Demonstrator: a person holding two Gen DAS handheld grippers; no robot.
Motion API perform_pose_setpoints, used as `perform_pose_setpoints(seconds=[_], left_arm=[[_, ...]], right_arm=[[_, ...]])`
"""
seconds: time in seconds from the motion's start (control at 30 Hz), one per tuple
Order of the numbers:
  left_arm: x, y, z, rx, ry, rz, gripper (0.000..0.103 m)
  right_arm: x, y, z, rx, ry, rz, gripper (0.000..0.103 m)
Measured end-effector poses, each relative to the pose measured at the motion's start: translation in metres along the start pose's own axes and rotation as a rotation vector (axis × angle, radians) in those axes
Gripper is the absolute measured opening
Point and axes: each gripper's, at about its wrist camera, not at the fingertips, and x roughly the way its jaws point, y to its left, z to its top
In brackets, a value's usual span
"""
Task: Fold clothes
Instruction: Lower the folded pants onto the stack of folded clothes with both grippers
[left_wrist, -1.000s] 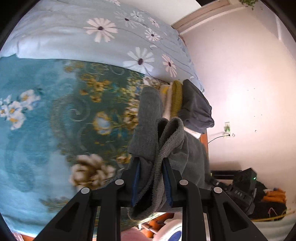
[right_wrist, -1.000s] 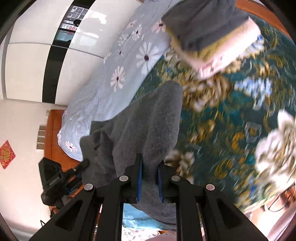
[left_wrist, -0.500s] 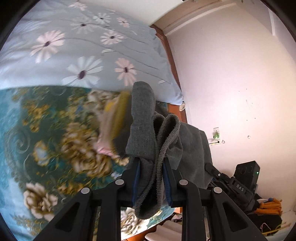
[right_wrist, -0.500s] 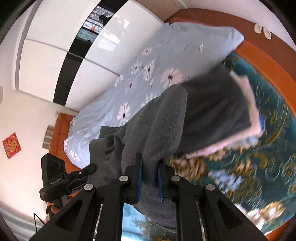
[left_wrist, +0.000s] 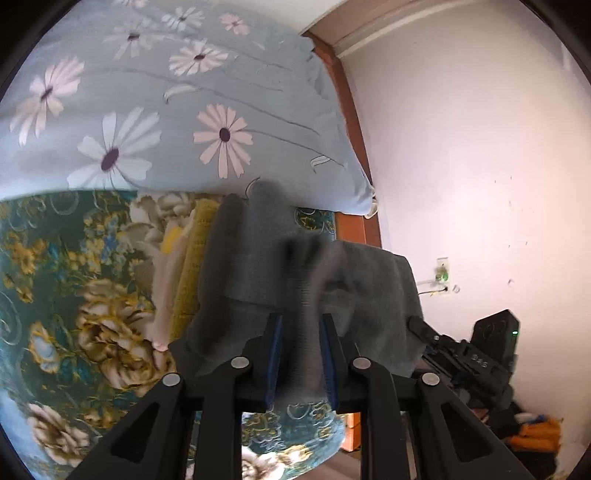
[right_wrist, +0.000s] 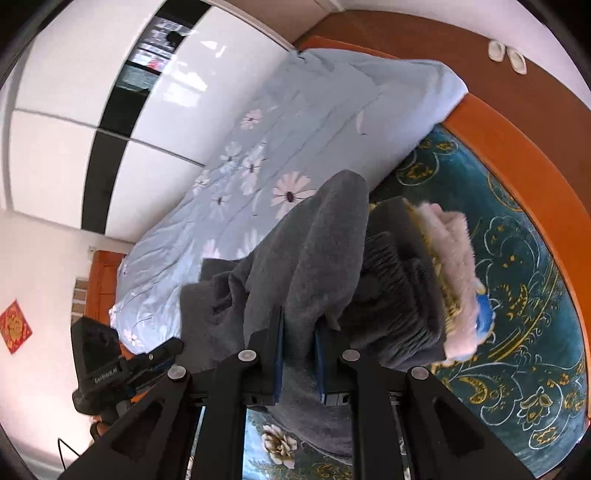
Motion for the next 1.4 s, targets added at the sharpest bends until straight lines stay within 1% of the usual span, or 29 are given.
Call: perform_pose_setpoints(seconds=[0.1,0.2,0.33,0.4,0.43,0.53,0.63,0.67,0.7,0.73,0.8,0.83,0.87,0.93,1.0,1.07,1.13,1.27,1.4], left_arm=[[0.016,0.014,0.0,-0.025,0.031,0.035,0.022],[0.022,0.017,-0.002,-0.004,0.055,0.046,0.022],[0.031,0.014,0.0,0.028,0.072,0.041,0.022],[0.041,0.013,0.002,0.038,0.084,0.053,0.022],[0.045,0.013,0.002,0.042,0.092,0.063,0.022],[0.059,0.017,0.004,0.041,0.1,0.084,0.022],[0.068,0.021,0.005,0.022,0.094,0.09,0.022],[0.07,0.021,0.006,0.026,0.092,0.088,0.022],[0.072,0.02,0.006,0.034,0.09,0.093,0.022],[0.073,0.02,0.007,0.041,0.09,0.099,0.022],[0.077,0.023,0.008,0.041,0.087,0.1,0.023],[0.078,0.026,0.008,0.031,0.084,0.095,0.024],[0.08,0.029,0.008,0.023,0.084,0.091,0.024],[0.083,0.037,0.008,0.005,0.091,0.082,0.024],[0.087,0.044,0.008,-0.01,0.102,0.07,0.024],[0.091,0.046,0.008,-0.005,0.11,0.067,0.024],[0.094,0.046,0.009,0.008,0.112,0.078,0.024],[0.1,0.045,0.01,0.025,0.116,0.115,0.024],[0.09,0.042,0.006,0.009,0.117,0.115,0.024]], right_arm=[[0.024,-0.012,0.009,-0.009,0.042,-0.047,0.014],[0.04,-0.024,0.013,-0.006,0.057,-0.096,0.014],[0.042,-0.05,0.02,0.046,0.035,-0.121,0.015],[0.042,-0.058,0.023,0.071,0.034,-0.133,0.017],[0.041,-0.059,0.023,0.07,0.034,-0.131,0.019],[0.028,-0.051,0.024,0.02,0.017,-0.135,0.019],[0.01,-0.042,0.025,-0.033,-0.035,-0.208,0.02],[0.004,-0.038,0.023,-0.056,-0.061,-0.237,0.022],[0.0,-0.031,0.019,-0.094,-0.079,-0.25,0.023],[-0.002,-0.022,0.014,-0.137,-0.087,-0.242,0.023],[0.001,-0.009,0.001,-0.205,-0.074,-0.187,0.023],[0.008,-0.004,-0.005,-0.231,-0.052,-0.165,0.024],[0.018,-0.003,-0.011,-0.248,-0.025,-0.162,0.024],[0.039,-0.009,-0.016,-0.255,0.018,-0.193,0.024],[0.057,-0.023,-0.014,-0.21,0.042,-0.227,0.024],[0.069,-0.035,-0.009,-0.161,0.044,-0.221,0.024],[0.076,-0.039,-0.005,-0.142,0.046,-0.225,0.024],[0.086,-0.034,-0.001,-0.162,0.047,-0.253,0.024],[0.084,-0.029,-0.006,-0.17,0.051,-0.292,0.024]])
